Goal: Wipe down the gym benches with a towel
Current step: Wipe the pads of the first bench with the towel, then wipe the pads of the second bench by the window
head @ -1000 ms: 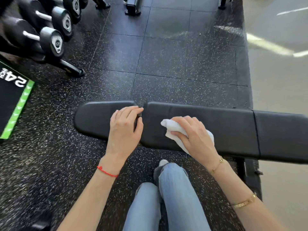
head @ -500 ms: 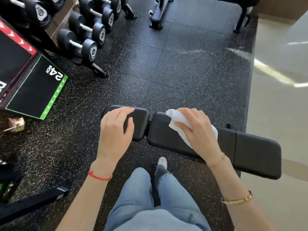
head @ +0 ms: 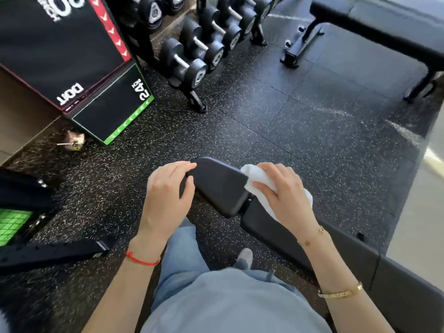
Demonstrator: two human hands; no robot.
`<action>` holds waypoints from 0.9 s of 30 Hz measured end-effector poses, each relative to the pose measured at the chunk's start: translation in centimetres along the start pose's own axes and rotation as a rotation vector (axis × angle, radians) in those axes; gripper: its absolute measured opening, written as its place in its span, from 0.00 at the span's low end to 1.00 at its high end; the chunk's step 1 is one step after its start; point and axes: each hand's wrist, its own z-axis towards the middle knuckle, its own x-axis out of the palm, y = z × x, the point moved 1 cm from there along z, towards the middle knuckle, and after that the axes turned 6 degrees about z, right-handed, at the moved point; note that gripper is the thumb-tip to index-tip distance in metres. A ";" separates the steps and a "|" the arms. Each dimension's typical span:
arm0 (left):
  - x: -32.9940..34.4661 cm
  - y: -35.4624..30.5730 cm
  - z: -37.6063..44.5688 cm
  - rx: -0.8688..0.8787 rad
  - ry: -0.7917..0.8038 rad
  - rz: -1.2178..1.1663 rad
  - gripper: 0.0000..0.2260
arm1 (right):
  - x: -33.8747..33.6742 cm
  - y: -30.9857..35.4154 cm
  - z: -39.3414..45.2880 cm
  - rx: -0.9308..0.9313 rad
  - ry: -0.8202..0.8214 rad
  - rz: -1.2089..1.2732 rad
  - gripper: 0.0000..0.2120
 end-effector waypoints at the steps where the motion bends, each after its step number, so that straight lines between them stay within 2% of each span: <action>1: -0.5 1.3 0.7 -0.013 -0.003 0.002 0.13 | 0.9 0.7 1.3 -0.009 0.008 -0.001 0.14; 15: -9.9 22.7 18.1 0.055 0.016 0.075 0.13 | 13.2 15.2 22.8 0.016 -0.032 0.051 0.15; 21: -10.7 25.9 23.6 0.091 0.033 0.062 0.13 | 14.4 16.9 27.6 0.047 -0.031 0.077 0.16; 27: -9.6 25.8 29.5 0.162 0.095 0.005 0.13 | 14.3 16.4 31.8 0.113 -0.081 0.079 0.15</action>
